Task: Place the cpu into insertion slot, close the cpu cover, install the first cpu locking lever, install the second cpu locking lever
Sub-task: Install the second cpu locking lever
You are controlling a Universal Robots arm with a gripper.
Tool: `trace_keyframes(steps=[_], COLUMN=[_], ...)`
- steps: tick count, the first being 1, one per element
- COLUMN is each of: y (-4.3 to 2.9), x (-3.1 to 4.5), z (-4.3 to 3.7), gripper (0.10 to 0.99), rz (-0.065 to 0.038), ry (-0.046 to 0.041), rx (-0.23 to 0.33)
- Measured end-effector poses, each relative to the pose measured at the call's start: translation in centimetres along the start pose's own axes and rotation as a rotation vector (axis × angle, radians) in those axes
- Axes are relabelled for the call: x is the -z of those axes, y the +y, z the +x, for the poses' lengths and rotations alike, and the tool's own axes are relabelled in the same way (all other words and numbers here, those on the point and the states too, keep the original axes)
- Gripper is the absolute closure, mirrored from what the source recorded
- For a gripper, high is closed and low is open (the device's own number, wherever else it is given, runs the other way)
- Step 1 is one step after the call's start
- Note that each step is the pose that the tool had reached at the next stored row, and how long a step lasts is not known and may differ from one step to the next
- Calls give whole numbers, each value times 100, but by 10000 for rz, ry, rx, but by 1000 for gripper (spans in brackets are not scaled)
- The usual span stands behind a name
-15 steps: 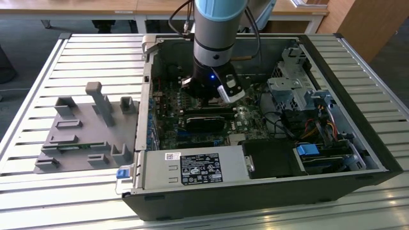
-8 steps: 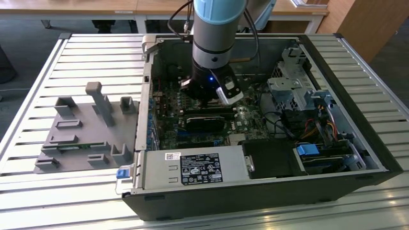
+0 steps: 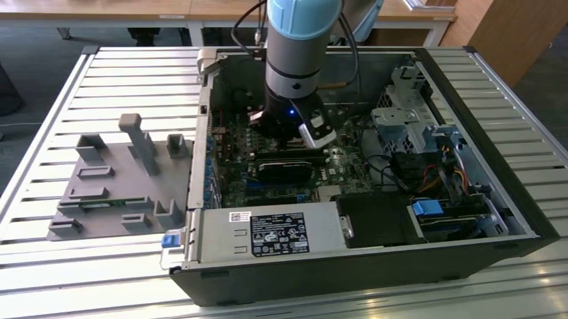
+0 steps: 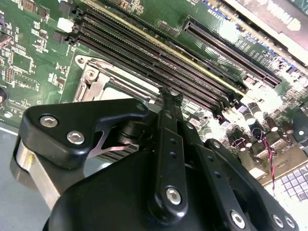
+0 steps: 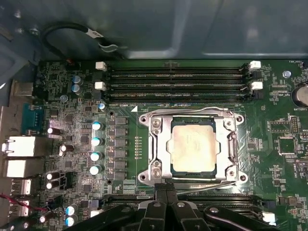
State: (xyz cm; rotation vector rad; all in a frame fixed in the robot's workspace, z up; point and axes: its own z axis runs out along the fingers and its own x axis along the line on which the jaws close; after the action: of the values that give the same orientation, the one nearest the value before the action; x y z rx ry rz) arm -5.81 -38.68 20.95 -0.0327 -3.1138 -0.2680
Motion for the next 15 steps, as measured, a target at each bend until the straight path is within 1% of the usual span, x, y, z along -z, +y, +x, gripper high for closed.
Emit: trace_keyframes(steps=[2,4,11,12,15], y=[-14,-27,-60,-69,-93], x=[0,-1,-19,-20,-21], z=[12,29,51,54,61], gripper=[980,980,980,980,980], rz=[-54,-131,-293,-331,-512], ry=[2,3,7,7,11], rx=[1,3,5,6,8])
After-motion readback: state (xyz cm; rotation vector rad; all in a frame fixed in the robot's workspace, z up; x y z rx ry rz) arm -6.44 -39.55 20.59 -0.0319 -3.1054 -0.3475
